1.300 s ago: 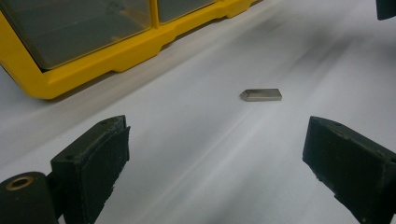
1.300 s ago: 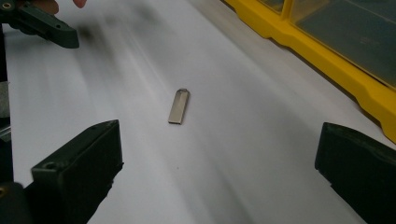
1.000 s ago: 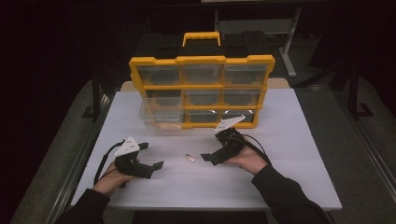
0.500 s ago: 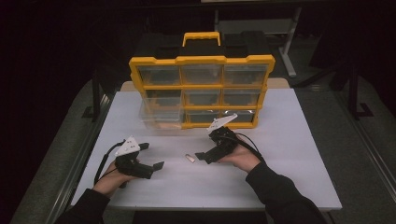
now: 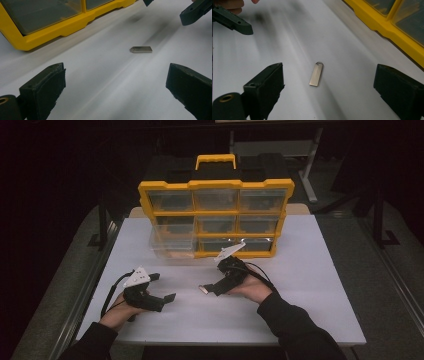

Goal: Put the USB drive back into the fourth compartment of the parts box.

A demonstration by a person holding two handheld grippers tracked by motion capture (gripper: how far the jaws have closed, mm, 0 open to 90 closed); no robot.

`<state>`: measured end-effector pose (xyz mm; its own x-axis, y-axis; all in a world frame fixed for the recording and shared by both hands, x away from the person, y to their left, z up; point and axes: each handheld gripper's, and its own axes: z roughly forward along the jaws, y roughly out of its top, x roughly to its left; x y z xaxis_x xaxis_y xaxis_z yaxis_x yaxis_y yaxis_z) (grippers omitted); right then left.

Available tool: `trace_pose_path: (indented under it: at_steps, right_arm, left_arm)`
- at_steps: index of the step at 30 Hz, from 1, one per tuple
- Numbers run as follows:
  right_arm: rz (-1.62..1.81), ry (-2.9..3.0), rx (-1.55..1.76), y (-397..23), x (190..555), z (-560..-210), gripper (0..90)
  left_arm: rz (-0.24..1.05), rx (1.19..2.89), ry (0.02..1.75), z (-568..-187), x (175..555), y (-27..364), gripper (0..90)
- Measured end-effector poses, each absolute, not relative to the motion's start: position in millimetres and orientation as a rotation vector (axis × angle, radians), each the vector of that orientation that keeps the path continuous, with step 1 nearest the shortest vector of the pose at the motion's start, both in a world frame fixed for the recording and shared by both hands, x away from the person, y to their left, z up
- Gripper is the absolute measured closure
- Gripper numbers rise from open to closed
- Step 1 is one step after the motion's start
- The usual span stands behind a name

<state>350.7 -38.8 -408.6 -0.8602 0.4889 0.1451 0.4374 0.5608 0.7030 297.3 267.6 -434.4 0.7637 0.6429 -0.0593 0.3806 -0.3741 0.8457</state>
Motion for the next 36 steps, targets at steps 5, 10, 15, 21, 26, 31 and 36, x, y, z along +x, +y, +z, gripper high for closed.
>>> trace_pose_path:
  at_steps: [5, 10, 15, 21, 26, 31, 36]
  right_arm:
    - [1.185, 2.722, 0.808, -33.5, 352.3, -409.9, 13.0]
    - [1.181, 2.734, 0.802, -28.0, 353.0, -411.6, 16.6]
    - [1.172, 2.748, 0.793, -23.0, 352.9, -412.9, 21.2]
    - [1.164, 2.766, 0.774, -18.6, 353.9, -415.7, 28.4]
    - [1.143, 2.782, 0.766, -15.2, 354.6, -418.9, 36.3]
    - [1.123, 2.792, 0.758, -12.0, 356.3, -422.4, 44.1]
    - [1.091, 2.809, 0.750, -7.5, 357.1, -426.2, 50.1]
  left_arm:
    - [0.348, 2.001, 0.779, -434.1, 297.5, 268.0, 2.3]
    - [0.347, 2.001, 0.779, -434.1, 297.5, 267.9, 2.3]
    - [0.354, 2.005, 0.780, -434.1, 297.6, 268.1, 2.5]
    - [0.354, 2.005, 0.774, -434.0, 297.5, 268.0, 4.3]
    - [0.354, 2.005, 0.773, -434.1, 297.5, 267.9, 4.9]
    - [0.355, 2.006, 0.771, -434.3, 297.4, 267.8, 5.9]
    - [0.349, 2.004, 0.765, -434.6, 296.8, 267.3, 6.3]
